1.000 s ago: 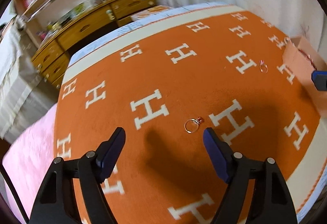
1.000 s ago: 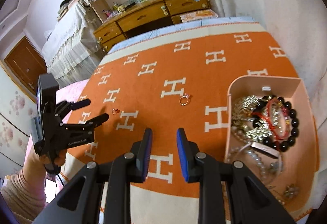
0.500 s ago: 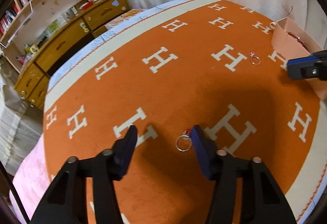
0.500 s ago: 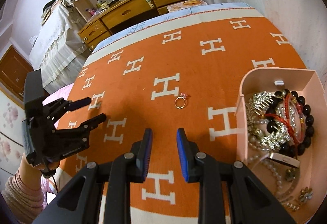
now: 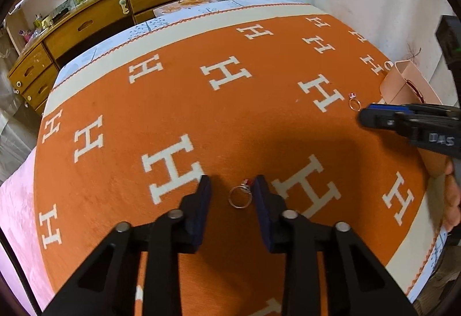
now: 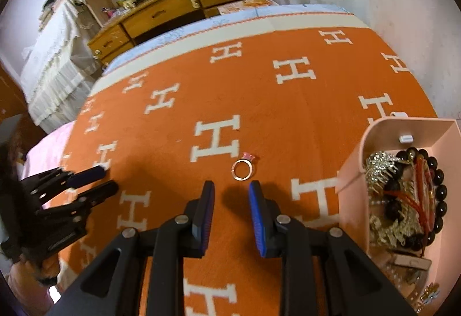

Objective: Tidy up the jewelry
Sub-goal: 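Grasp the pink-stone ring with the left tool while the right tool grasps the other small ring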

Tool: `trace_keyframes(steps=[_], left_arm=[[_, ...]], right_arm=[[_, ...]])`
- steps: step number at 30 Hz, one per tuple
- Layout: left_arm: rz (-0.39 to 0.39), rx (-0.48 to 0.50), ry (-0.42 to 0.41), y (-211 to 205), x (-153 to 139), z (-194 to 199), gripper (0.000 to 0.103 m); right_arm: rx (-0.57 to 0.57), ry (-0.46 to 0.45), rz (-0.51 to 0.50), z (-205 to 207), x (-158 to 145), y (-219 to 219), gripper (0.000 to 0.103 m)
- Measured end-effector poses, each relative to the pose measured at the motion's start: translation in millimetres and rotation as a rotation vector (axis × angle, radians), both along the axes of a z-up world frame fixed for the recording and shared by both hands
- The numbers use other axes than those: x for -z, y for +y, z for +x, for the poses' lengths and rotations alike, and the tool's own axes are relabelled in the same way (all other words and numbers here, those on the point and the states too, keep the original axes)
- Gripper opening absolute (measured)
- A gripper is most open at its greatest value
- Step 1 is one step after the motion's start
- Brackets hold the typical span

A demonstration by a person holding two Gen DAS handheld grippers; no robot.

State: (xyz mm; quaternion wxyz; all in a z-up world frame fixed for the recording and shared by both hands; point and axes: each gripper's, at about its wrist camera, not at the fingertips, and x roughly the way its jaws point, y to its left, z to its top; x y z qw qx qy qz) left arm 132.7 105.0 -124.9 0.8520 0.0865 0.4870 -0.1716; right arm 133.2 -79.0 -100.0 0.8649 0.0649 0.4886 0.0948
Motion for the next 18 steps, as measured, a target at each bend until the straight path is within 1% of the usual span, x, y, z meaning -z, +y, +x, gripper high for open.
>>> trace_keyframes(steps=[1,3,8,13,15,17,18], left_arm=[[0.001,-0.005,0.001,-2,0,-1,0.019],[-0.001,-0.012,0.001,-4,0,-2,0.014],[-0.011,-0.045,-0.005,-4,0,-6,0.014],[-0.032,-0.071,-0.005,-3,-1,-8,0.013],[-0.030,-0.076,-0.009,-4,-1,-8,0.013],[-0.029,-0.082,-0.014,-5,0,-10,0.013],[-0.033,-0.088,-0.016,-5,0,-11,0.013]], right_arm=[[0.009,-0.021,-0.013,1,-1,2,0.025],[0.023,-0.025,-0.042,5,-1,6,0.025],[0.038,-0.049,-0.108,11,0,16,0.025],[0.021,-0.095,-0.192,14,2,28,0.024],[0.018,-0.107,-0.221,12,3,30,0.012],[0.011,-0.114,-0.210,10,2,27,0.012],[0.008,-0.116,-0.202,10,2,25,0.007]])
